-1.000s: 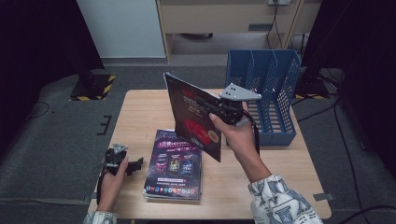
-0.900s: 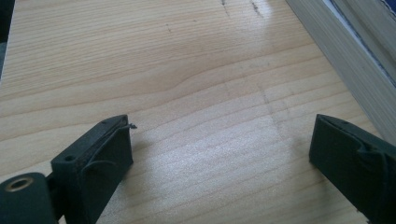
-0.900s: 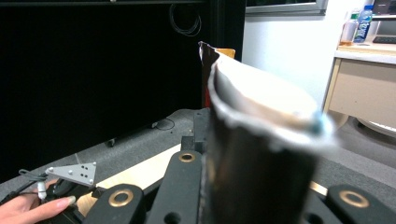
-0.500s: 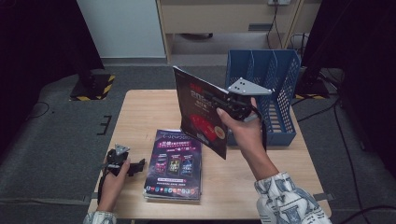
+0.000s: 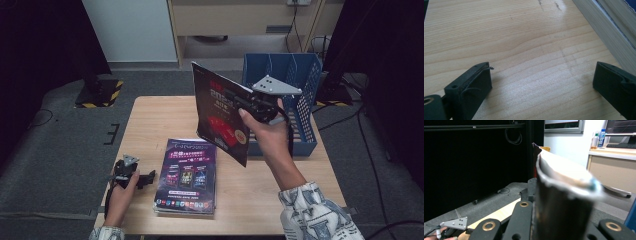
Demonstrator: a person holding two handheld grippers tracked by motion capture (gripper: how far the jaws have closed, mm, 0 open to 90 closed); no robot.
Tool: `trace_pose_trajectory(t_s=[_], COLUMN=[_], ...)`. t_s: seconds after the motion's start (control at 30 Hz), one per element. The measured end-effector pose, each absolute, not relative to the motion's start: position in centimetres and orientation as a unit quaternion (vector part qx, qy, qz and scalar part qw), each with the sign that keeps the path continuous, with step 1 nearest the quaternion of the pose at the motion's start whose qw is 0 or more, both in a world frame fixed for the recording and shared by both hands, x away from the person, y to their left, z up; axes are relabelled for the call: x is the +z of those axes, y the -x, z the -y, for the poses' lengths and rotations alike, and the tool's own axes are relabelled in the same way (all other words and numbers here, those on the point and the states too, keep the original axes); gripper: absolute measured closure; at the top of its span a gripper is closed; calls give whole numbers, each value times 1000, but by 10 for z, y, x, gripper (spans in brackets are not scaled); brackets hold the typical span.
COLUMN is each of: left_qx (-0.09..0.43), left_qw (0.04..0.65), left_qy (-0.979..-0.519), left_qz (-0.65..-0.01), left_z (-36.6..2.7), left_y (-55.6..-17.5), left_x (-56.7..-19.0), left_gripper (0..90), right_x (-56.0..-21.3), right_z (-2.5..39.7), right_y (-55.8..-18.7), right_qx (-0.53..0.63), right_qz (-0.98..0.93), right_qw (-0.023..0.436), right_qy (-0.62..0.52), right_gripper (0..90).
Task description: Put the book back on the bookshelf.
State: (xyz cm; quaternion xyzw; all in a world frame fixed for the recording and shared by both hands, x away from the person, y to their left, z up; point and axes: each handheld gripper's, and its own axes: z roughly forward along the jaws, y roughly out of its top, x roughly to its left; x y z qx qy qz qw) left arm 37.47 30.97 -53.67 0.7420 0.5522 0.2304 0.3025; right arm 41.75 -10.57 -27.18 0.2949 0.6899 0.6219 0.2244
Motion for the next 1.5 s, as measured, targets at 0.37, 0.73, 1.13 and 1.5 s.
trace_pose_trajectory(t_s=[0.37,0.73,1.13,1.5], left_qx=[230,230,229,228], left_qw=[303,303,303,304], left_qy=[-743,-743,-744,-744], left_qz=[-551,-551,-550,-550], left_z=[-310,-309,-309,-309], left_y=[-375,-375,-375,-374], left_x=[-537,-537,-537,-537], left_gripper=[9,7,7,5], right_x=[-259,-255,-251,-252], right_z=[124,154,185,210], right_y=[-420,-423,-419,-419], right_qx=[624,615,610,601], right_qz=[-677,-667,-658,-646], right_qw=[234,255,271,286], right_qy=[-312,-334,-350,-372], right_gripper=[869,868,868,868])
